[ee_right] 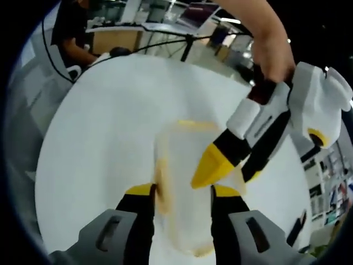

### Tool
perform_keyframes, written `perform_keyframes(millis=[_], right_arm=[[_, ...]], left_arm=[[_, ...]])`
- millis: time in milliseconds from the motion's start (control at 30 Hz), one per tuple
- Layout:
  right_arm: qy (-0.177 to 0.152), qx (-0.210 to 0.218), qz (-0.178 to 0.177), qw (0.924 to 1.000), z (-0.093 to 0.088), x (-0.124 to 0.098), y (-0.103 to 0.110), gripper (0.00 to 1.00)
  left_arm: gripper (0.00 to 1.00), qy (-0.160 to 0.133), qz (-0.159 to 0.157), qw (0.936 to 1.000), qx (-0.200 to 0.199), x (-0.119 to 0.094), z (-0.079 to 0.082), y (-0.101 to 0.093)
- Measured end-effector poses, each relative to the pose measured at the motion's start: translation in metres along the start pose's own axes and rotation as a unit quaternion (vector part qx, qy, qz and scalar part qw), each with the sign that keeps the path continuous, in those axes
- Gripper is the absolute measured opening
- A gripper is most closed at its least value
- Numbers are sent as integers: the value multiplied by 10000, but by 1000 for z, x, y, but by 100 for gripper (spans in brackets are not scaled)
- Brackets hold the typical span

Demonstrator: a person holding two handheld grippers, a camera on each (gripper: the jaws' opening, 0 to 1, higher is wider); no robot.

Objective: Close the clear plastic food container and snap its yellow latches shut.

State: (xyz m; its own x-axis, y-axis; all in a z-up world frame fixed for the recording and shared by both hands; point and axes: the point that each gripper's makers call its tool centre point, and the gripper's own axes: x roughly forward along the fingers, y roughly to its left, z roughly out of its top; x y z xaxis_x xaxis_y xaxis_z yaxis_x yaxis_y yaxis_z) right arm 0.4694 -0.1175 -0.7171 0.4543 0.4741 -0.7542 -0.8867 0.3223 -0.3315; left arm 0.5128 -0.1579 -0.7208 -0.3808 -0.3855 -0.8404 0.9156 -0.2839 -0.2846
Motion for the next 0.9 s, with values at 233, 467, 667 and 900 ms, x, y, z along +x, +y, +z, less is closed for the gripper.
perform_keyframes(millis=[233, 467, 667, 900], right_arm=[[-16, -4, 67, 10000, 1, 0, 0, 35], [57, -12, 146, 9999, 1, 1, 0, 34], [49, 21, 140, 9999, 2, 1, -1, 33], [83, 25, 104, 9999, 1, 0, -2, 31]], left_arm=[[52, -60, -48, 10000, -34, 1, 1, 4], [50, 89, -82, 9999, -30, 2, 2, 8], [48, 64, -193, 9997, -142, -2, -8, 11], [48, 89, -176, 9997, -139, 0, -3, 5]])
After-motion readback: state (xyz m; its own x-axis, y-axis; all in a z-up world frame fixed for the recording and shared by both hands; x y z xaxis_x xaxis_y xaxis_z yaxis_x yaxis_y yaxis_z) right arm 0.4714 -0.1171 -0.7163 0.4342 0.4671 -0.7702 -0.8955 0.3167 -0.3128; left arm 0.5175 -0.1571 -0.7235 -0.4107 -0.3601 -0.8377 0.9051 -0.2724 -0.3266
